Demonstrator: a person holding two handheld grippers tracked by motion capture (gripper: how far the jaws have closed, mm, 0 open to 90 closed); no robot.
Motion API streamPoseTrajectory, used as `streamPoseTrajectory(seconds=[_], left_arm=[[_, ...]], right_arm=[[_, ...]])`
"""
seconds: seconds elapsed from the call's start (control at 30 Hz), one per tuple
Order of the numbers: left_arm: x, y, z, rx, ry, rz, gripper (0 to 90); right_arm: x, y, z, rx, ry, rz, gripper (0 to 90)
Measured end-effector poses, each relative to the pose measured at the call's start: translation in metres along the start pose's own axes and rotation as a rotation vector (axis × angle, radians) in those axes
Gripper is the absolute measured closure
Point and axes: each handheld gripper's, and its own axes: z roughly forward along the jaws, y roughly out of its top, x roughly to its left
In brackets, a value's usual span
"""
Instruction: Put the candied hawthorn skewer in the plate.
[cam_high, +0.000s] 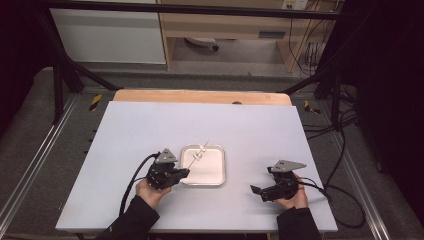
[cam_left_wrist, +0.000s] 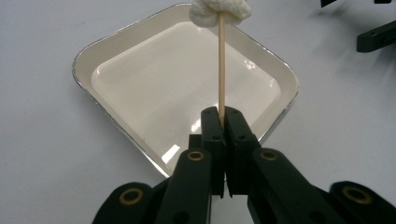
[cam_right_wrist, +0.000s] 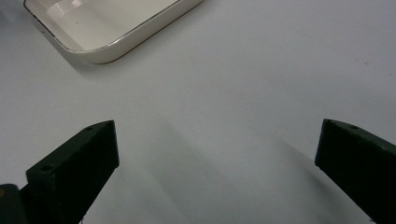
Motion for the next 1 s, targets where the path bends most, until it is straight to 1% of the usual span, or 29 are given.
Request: streamPoseTrajectory(seconds=[0.07, 0.27, 0.47, 0.5, 0.6, 0.67, 0.83, 0.93, 1.0], left_arm=[[0.000, 0.002, 0.005, 0.013, 0.002, -0.006, 87.9], [-0.001, 0.005, 0.016, 0.070, 0.036, -0.008, 87.9], [-0.001, 0.006, 0.025, 0.118, 0.063, -0.030, 87.8], [-0.001, 0.006, 0.026, 0.128, 0.060, -0.038, 87.8], [-0.001, 0.006, 0.031, 0.167, 0.075, -0.038, 87.7], [-0.001, 0.006, 0.034, 0.184, 0.080, -0.040, 87.7], [-0.002, 0.006, 0.036, 0.193, 0.097, -0.047, 87.6], [-0.002, 0.007, 0.036, 0.198, 0.096, -0.050, 87.1], [-0.002, 0.007, 0.036, 0.196, 0.093, -0.050, 84.9]], right_arm=[[0.000, 0.000, 0.000, -0.001, 0.001, -0.002, 0.3], [-0.001, -0.002, -0.003, -0.012, 0.001, 0.007, 0.3], [-0.002, -0.003, -0.003, -0.014, 0.002, 0.009, 0.3], [-0.002, -0.003, -0.003, -0.014, 0.003, 0.010, 0.3], [-0.002, -0.003, -0.003, -0.011, 0.004, 0.010, 0.3], [-0.002, -0.003, -0.002, -0.010, 0.005, 0.007, 0.3], [-0.002, -0.003, -0.002, -0.010, 0.005, 0.012, 0.3], [-0.002, -0.004, -0.002, -0.009, 0.006, 0.015, 0.3], [-0.002, -0.004, -0.002, -0.005, 0.006, 0.018, 0.3]])
